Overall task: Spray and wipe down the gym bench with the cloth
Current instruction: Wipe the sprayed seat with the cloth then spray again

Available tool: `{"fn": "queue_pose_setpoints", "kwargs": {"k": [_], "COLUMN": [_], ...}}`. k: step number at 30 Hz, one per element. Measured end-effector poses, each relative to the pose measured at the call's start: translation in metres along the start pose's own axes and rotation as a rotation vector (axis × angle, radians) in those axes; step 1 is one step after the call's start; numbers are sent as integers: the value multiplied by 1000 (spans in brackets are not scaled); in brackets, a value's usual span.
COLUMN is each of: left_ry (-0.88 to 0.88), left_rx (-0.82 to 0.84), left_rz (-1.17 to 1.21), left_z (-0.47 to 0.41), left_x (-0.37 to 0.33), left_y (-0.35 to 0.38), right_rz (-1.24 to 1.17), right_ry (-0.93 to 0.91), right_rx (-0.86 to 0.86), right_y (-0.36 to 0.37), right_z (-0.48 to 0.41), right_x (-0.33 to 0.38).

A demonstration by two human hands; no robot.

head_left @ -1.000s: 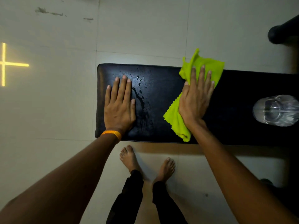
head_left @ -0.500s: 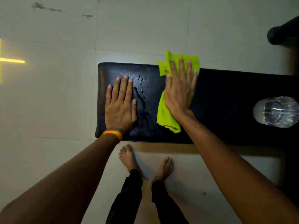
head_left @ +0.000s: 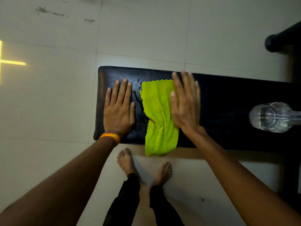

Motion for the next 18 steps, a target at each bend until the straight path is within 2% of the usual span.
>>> {"fn": "queue_pose_setpoints", "kwargs": {"k": [3, 5, 8, 10, 12, 14, 18], "left_ry": [3, -8, -106, -91, 6, 44, 24], "left_rx": [2, -16, -106, -168, -117, -17, 66], "left_rz": [25, 84, 262, 346, 380, 305, 88], "left_z": [0, -1, -5, -5, 0, 11, 0], "left_x": [-1, -1, -8, -44, -98, -133, -109], "left_y": [-2, -6, -26, -43, -41, -17, 19], "right_rz": [142, 190, 130, 64, 17, -6, 10], "right_ry": [147, 135, 105, 105, 111, 105, 82], "right_rx": [-38, -39, -97, -133, -166, -192, -217], "right_y": [1, 7, 6, 4, 2, 1, 0], "right_z": [-15, -13, -13, -13, -11, -9, -9], "right_x": [-37, -41, -39, -43, -46, -47, -47]}}
Point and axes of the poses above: each hand's wrist, its own z-axis away from the middle knuckle, its own y-axis out of the palm, x = y × z, the point moved 9 cm from there along -z, towards the middle knuckle
